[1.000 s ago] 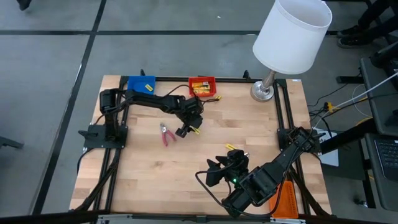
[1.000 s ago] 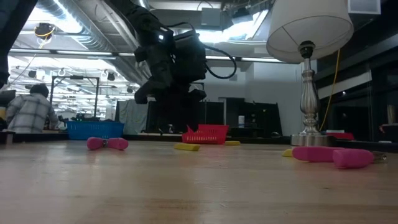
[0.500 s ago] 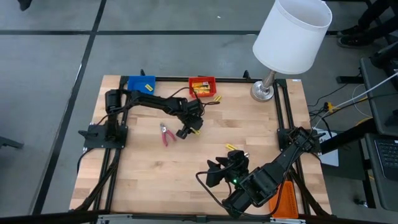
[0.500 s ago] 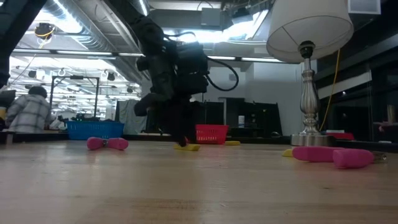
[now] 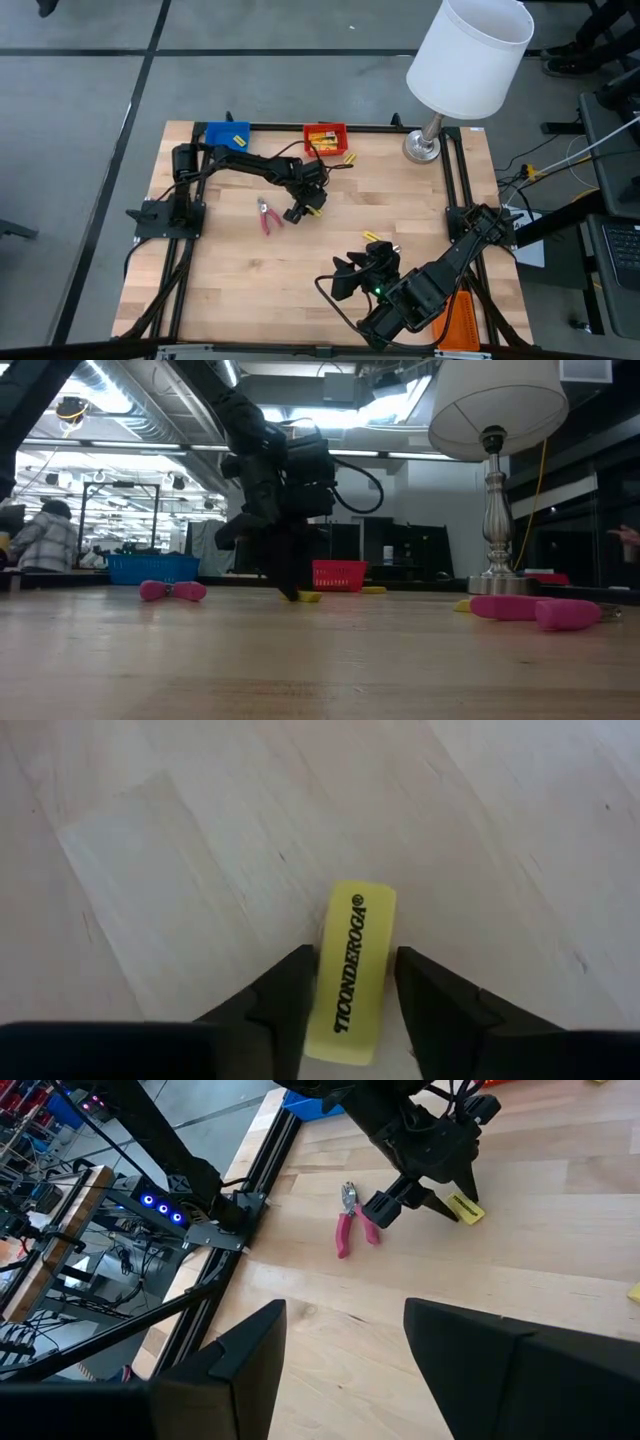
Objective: Pick & Place School Supplies
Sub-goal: Put the yellow eraser into the blue bin
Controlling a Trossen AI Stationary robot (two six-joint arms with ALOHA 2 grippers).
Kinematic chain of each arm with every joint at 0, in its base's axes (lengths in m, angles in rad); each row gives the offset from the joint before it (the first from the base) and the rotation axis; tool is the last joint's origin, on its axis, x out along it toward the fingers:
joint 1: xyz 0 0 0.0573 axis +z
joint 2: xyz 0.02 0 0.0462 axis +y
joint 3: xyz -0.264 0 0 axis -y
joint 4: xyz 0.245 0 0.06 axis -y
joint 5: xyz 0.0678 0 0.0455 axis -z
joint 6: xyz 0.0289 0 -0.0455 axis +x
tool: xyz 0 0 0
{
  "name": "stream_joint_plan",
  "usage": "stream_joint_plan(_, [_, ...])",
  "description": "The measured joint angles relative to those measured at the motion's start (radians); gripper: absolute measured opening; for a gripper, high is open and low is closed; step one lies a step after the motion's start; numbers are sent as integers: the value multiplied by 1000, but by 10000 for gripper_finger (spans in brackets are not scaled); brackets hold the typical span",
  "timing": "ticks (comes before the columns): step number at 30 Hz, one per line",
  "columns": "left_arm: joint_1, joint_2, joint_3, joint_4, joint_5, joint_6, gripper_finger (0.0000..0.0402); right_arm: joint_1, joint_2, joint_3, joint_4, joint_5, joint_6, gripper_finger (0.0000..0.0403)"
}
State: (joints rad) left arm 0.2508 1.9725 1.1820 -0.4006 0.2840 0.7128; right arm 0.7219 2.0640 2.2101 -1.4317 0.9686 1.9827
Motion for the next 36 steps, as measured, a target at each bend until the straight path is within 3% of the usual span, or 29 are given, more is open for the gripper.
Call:
stream_joint_plan(7, [12, -11, -3, -3, -4, -80, 65, 0, 0, 0, 1, 1, 0, 210])
stream_joint_plan(13, [81, -60, -8, 9, -8, -380, 72, 0, 0, 0, 1, 11, -5, 210])
stream_joint_plan(15, [107, -85, -7, 8, -45, -492, 77, 0, 0, 0, -1, 12, -8, 210])
stream_joint_plan(19, [167, -135, -8, -43, -219, -692, 69, 1, 0, 0, -4, 29, -22, 210])
stream_joint_plan(22, [226, -196, -6, -81, -360, -802, 64, 2, 0, 0, -4, 36, -32, 210])
stream_joint_plan(27, [354, -319, -30, -153, -495, -965, 64, 2, 0, 0, -5, 37, -60, 210])
stream_joint_plan(31, [465, -445, -128, -174, -531, -1089, 64, 2, 0, 0, -13, 41, -80, 210])
stream_joint_plan(36, [578, -569, -263, -167, -528, -1084, 63, 2, 0, 0, -36, 55, -82, 210])
